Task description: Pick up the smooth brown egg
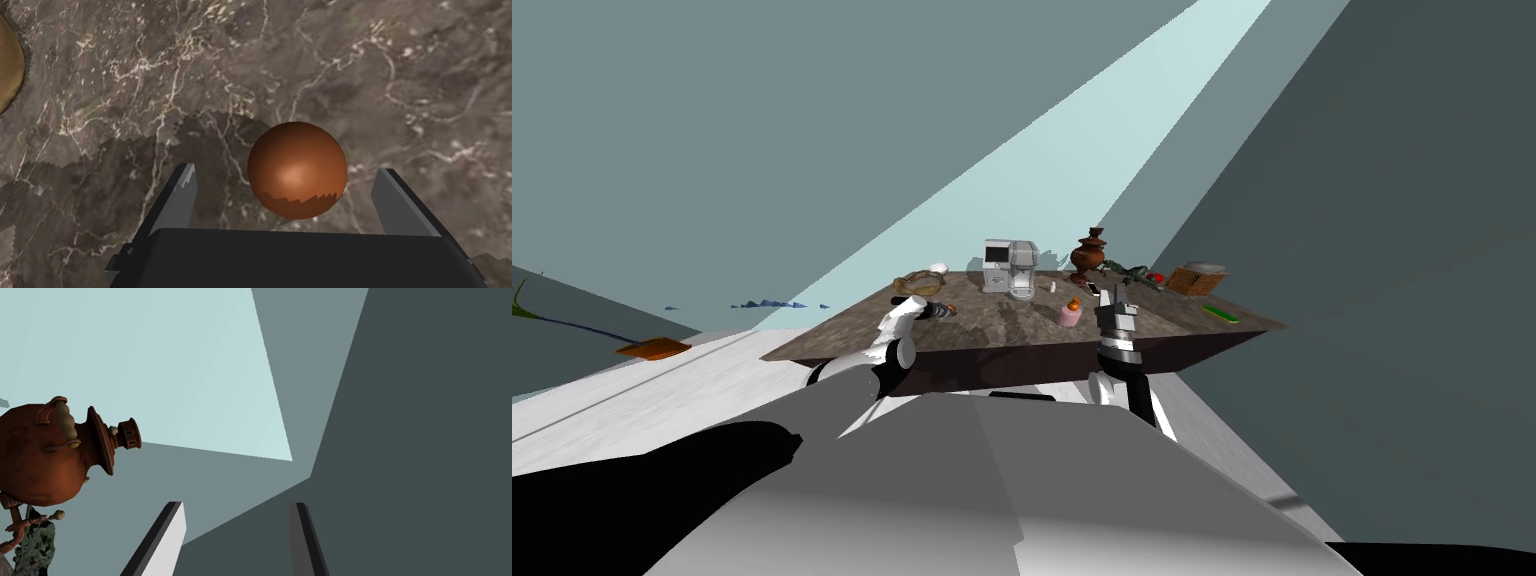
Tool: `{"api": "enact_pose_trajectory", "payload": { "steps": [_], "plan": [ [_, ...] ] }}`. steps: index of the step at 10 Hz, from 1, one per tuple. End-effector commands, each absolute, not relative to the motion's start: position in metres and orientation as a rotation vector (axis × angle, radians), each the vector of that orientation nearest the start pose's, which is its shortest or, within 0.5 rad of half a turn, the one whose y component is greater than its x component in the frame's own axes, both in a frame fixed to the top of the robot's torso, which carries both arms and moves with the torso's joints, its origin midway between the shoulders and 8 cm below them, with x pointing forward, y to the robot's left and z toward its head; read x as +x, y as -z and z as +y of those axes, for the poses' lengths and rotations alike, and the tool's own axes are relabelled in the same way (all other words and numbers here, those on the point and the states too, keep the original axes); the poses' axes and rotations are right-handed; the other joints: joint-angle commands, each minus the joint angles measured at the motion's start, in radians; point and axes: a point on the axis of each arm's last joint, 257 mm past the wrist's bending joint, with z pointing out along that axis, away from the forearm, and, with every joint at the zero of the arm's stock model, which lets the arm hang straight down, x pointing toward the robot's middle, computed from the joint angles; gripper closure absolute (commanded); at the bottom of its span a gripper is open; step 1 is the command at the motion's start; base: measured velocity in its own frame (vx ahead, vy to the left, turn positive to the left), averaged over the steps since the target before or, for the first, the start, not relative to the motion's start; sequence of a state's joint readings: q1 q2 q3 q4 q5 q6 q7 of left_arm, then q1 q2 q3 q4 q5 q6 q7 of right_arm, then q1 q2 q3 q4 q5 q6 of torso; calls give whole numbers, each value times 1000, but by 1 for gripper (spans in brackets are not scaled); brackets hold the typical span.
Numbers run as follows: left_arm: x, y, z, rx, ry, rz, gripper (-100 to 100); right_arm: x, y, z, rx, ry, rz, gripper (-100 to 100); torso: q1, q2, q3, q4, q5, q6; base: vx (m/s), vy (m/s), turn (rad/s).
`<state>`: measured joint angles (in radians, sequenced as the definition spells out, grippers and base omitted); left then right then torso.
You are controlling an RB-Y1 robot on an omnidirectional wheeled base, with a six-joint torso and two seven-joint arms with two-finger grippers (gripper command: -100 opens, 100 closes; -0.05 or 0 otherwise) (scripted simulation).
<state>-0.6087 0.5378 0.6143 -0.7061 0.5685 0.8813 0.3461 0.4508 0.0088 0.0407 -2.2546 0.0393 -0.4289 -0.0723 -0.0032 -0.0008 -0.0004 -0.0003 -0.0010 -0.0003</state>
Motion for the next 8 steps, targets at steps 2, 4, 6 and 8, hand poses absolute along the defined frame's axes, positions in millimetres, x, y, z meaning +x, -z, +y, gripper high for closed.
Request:
{"api": "enact_pose_trajectory", "payload": {
  "steps": [2, 4, 6, 8],
  "plan": [
    [550, 320, 524, -2671, 1062, 567, -100, 367, -15, -259, 715, -1390, 646, 0, 0, 0, 0, 0, 0, 0, 14, -35, -47],
    [551, 320, 523, -2670, 1062, 572, 100, 367, -15, -259, 715, -1390, 646, 0, 3, 1, 1, 0, 1, 0, 1, -3, 2],
    [551, 321, 523, -2672, 1061, 573, 100, 367, -15, -259, 715, -1390, 646, 0, 4, 1, 1, 0, 1, -1, 0, 0, 0],
    [551, 320, 523, -2671, 1062, 573, 100, 367, -15, -259, 715, -1390, 646, 0, 4, 1, 1, 0, 1, 0, 0, 0, 0]
  ]
}}
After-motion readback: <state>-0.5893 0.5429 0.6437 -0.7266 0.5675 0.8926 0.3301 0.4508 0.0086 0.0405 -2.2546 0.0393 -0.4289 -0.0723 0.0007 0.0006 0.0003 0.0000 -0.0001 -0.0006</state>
